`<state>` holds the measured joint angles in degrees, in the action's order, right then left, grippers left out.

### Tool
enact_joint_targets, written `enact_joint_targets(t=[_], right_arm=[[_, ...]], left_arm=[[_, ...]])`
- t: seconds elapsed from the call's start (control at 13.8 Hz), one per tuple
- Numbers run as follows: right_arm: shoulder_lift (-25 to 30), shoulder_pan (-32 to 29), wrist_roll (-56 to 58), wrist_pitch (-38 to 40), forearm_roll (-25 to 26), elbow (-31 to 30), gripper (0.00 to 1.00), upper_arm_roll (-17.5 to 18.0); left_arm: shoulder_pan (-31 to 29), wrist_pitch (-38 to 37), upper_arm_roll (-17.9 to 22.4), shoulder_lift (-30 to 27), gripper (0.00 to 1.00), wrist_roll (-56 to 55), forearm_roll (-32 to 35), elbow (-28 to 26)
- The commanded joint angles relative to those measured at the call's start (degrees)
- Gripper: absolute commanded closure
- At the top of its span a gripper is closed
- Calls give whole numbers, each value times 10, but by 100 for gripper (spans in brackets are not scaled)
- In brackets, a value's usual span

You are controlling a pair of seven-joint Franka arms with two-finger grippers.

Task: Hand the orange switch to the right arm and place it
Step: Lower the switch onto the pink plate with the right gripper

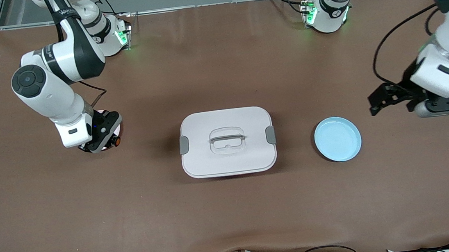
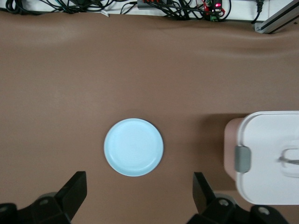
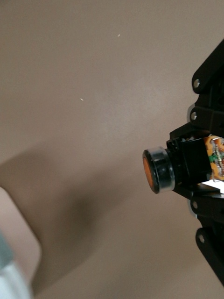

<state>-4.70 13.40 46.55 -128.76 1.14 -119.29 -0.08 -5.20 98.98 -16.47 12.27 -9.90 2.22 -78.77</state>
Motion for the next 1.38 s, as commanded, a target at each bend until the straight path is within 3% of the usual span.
enact_joint_targets(t=[0.0,0.36,0.65,1.02,1.31], right_arm=[[50,-13,48,-50,11,-98,100,10],[48,-24,143,-63,24,-140,100,10],[48,-53,187,-194,24,-227,100,10],[31,-105,248,-284,24,-272,100,11],[-17,-142,294,-364,24,-295,100,12]], left_arm=[[-25,-5,-3,-6,0,59,1,-10],[-46,6,-1,-22,0,63,4,-46],[-66,53,-3,-63,0,65,-5,-123],[-66,50,-2,-67,0,57,-18,-129],[-67,46,-2,-61,0,60,-15,-119]])
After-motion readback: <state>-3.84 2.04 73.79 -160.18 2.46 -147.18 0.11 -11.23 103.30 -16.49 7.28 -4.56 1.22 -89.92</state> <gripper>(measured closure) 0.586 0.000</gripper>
